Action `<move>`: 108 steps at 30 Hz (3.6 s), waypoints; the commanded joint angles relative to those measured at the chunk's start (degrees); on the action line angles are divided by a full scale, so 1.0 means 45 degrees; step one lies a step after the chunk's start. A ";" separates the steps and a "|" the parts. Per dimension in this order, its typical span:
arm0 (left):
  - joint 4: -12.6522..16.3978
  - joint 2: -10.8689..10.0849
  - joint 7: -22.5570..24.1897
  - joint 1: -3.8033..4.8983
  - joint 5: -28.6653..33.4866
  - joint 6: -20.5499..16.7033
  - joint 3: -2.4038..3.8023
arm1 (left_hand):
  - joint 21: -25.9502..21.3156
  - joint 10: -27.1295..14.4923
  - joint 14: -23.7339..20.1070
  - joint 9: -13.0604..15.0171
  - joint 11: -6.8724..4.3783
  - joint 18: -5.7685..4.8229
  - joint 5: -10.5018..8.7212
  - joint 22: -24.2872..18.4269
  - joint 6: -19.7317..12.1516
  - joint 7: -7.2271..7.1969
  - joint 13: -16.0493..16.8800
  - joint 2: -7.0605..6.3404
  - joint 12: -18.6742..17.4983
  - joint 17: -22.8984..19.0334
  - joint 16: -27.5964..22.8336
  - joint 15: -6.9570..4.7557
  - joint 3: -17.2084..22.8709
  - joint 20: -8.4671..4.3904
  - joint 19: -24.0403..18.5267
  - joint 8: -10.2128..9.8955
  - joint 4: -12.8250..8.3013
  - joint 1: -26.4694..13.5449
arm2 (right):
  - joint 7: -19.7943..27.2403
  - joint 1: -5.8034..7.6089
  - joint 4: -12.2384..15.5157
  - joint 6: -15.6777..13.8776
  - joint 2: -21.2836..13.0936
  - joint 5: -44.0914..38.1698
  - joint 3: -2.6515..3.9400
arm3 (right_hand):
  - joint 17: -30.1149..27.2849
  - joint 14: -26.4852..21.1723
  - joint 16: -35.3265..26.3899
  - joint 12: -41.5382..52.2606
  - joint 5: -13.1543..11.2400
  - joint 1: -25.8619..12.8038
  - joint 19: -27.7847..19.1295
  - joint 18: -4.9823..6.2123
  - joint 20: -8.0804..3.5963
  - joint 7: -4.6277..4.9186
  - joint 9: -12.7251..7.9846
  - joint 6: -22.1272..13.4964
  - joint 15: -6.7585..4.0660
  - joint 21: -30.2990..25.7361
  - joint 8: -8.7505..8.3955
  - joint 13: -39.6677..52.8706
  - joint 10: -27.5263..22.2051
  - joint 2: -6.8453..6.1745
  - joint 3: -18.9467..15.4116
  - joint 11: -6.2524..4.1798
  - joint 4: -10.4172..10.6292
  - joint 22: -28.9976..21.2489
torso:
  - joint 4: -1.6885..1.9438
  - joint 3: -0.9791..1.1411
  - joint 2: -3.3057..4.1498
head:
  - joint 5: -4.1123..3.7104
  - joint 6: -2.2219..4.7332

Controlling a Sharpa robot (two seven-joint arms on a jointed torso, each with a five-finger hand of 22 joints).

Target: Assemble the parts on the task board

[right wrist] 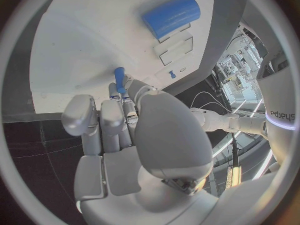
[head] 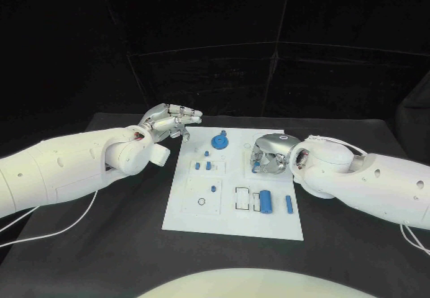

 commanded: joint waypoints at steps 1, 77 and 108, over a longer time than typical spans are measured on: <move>0.0000 0.0000 0.0003 0.0018 0.0047 0.0137 0.0009 | 0.0059 -0.0095 -0.0065 -0.0014 0.0004 0.0235 0.0037 0.0011 -0.0082 0.0021 -0.0013 -0.0049 0.0075 0.0006 -0.0012 0.0028 -0.0054 -0.0018 -0.0061 0.0033 0.0006 -0.0031 | -0.0403 -0.0005 0.0062 -0.0283 -0.0004 -0.0582 -0.0003 | 0.0104 0.0139 0.0143 -0.0076 -0.0005 -0.0152 0.0131 -0.0125 -0.0003 0.0014 -0.0010 0.0111 -0.0083 0.0247 -0.0056 -0.0009 0.0394 -0.0117 0.0327 -0.0279 -0.0090 0.0246 | 0.0000 -0.0002 -0.0008 | -0.0015 -0.0002; -0.0020 0.0156 0.0001 0.0029 0.0047 0.0041 0.0013 | -0.0044 -0.0233 -0.0097 -0.0039 0.0080 0.0242 0.0038 -0.0083 -0.0261 0.0121 -0.0045 -0.0038 0.0114 -0.0086 -0.0007 0.0083 -0.0062 0.0013 -0.0101 0.0002 -0.0035 -0.0032 | 0.1480 -0.1162 0.0390 -0.0223 0.2953 -0.0148 -0.0106 | 0.0263 0.0126 0.0324 -0.0163 0.0406 -0.0582 0.0184 -0.0193 -0.0028 0.0096 -0.0026 0.0077 -0.0063 0.0653 -0.0202 0.0100 0.0526 -0.0256 0.1370 -0.0242 -0.0710 0.0730 | -0.0008 -0.0009 -0.0004 | 0.0926 -0.0403; -0.0056 0.0187 -0.0086 0.0028 0.0047 0.0120 0.0013 | -0.0057 -0.0267 -0.0108 -0.0037 0.0101 0.0241 0.0035 -0.0092 -0.0285 0.0141 -0.0050 -0.0045 0.0140 -0.0107 0.0001 0.0101 -0.0096 0.0028 -0.0107 0.0016 -0.0019 -0.0084 | 0.0795 -0.1222 0.0730 -0.0256 0.3220 -0.1556 -0.0504 | 0.0213 0.0100 0.0311 -0.0221 0.0321 -0.0904 0.0121 -0.0184 0.0013 0.0118 -0.0033 -0.0035 -0.0033 0.0629 -0.0229 0.0110 0.0443 -0.0325 0.1382 -0.0217 -0.0775 0.0687 | 0.0011 -0.0012 -0.0009 | 0.0928 -0.0449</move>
